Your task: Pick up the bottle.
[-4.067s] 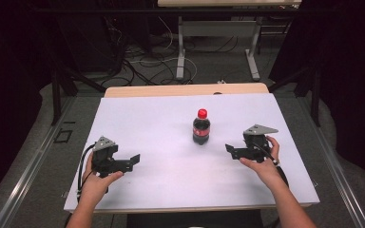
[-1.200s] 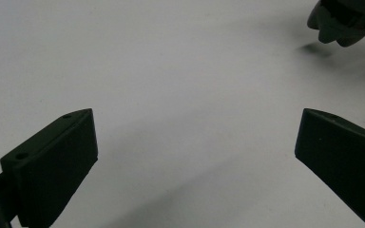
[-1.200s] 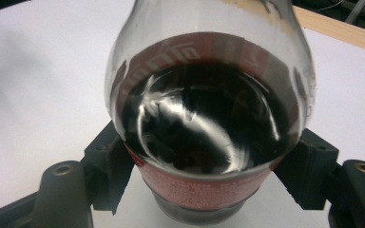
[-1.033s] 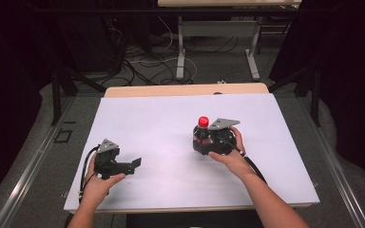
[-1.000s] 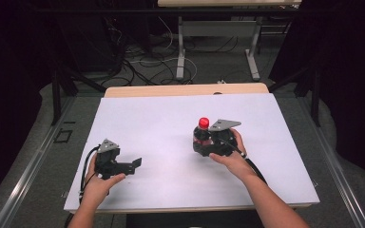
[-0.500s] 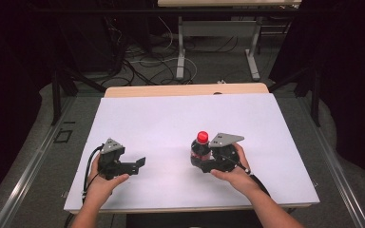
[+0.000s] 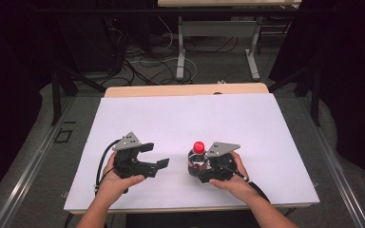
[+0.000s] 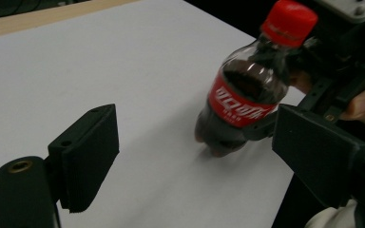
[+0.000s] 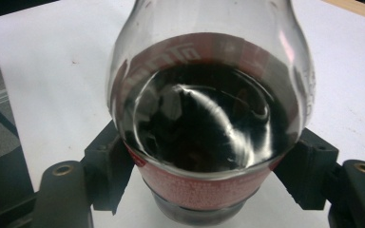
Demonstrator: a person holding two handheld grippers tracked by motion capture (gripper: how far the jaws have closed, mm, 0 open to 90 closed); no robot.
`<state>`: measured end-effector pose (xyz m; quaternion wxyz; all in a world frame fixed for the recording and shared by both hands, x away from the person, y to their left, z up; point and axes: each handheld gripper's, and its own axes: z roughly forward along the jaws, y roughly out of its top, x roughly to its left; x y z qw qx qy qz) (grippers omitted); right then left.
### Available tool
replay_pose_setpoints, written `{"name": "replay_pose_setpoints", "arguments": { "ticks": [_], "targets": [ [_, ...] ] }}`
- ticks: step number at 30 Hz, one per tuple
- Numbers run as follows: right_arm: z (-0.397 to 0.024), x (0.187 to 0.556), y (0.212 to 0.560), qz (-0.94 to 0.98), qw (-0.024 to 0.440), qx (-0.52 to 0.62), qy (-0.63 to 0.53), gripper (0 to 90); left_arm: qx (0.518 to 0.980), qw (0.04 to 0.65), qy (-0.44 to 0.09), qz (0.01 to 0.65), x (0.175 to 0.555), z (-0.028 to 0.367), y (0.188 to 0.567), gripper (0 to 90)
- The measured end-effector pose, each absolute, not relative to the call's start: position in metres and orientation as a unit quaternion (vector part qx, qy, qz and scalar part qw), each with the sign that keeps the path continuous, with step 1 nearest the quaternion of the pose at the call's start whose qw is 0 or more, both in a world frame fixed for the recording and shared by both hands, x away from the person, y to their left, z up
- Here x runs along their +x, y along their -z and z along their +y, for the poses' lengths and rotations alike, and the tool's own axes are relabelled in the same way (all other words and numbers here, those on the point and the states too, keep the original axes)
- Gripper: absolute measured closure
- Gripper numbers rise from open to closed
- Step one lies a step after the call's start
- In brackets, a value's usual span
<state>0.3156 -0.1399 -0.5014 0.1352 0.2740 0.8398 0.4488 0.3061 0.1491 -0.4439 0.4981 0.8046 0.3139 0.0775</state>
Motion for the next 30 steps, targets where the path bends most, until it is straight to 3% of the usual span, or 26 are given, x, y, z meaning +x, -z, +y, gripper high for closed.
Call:
{"name": "replay_pose_setpoints", "arguments": {
  "ticks": [7,12,25,30],
  "targets": [
    [-0.137,0.309,0.505,0.84,0.127,0.27,-0.453,28.6,0.816,0.504,-0.052,0.277,0.307,0.122,0.427,17.6],
    [-0.132,0.305,0.508,0.846,0.124,0.26,-0.449,28.6,0.82,0.51,-0.059,0.254,0.307,0.108,0.419,29.0],
    [-0.124,0.297,0.511,0.852,0.111,0.234,-0.454,28.6,0.841,0.501,-0.023,0.205,0.307,0.082,0.411,36.5],
    [-0.122,0.295,0.512,0.852,0.101,0.227,-0.46,28.6,0.851,0.491,-0.002,0.188,0.308,0.078,0.414,44.1]
  ]
}}
